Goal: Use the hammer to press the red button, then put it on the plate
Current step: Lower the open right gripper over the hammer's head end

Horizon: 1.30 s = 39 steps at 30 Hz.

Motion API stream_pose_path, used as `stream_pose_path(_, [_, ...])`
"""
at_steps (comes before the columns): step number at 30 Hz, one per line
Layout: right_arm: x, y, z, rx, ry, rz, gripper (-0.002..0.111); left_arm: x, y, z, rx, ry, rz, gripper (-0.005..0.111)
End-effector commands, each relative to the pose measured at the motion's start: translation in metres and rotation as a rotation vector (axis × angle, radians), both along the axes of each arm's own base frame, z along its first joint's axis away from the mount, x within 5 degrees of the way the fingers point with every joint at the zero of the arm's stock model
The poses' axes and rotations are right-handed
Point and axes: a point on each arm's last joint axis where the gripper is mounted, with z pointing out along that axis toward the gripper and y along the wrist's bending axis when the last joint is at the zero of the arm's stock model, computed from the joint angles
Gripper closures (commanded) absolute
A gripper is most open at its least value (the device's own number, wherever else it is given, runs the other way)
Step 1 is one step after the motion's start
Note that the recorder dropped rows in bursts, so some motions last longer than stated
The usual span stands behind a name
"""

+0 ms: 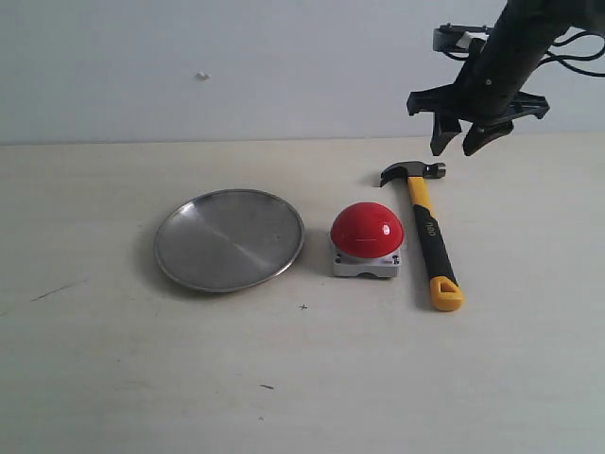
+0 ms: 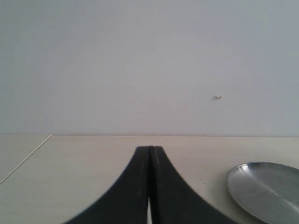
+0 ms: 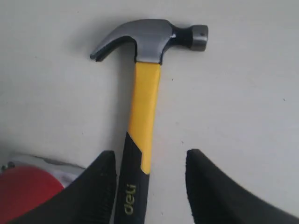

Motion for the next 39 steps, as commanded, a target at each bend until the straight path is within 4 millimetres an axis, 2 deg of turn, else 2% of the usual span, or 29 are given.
stream_pose_path(1, [0.017, 0.006, -0.007, -0.010, -0.034, 0.008, 0.061, 0.000, 0.000, 0.000, -0.007, -0.002, 0.000, 0.107])
stream_pose_path(9, [0.034, 0.013, -0.032, -0.019, 0.015, 0.032, 0.061, 0.000, 0.000, 0.000, -0.007, -0.002, 0.000, 0.107])
stream_pose_path(13, [0.038, 0.014, -0.048, -0.034, 0.042, 0.040, 0.050, 0.000, 0.000, 0.000, -0.007, -0.002, 0.000, 0.107])
stream_pose_path(15, [0.040, 0.015, -0.054, -0.046, 0.054, 0.015, 0.050, 0.000, 0.000, 0.000, -0.007, -0.002, 0.000, 0.107])
stream_pose_path(23, [0.045, 0.014, -0.061, -0.050, 0.053, 0.000, 0.053, 0.000, 0.000, 0.000, -0.007, -0.002, 0.000, 0.107])
stream_pose_path(32, [0.048, 0.014, -0.082, -0.048, 0.071, -0.020, 0.053, 0.000, 0.000, 0.000, -0.007, -0.002, 0.000, 0.107])
stream_pose_path(39, [0.052, 0.014, -0.085, -0.046, 0.024, -0.024, 0.053, 0.000, 0.000, 0.000, -0.007, -0.002, 0.000, 0.107])
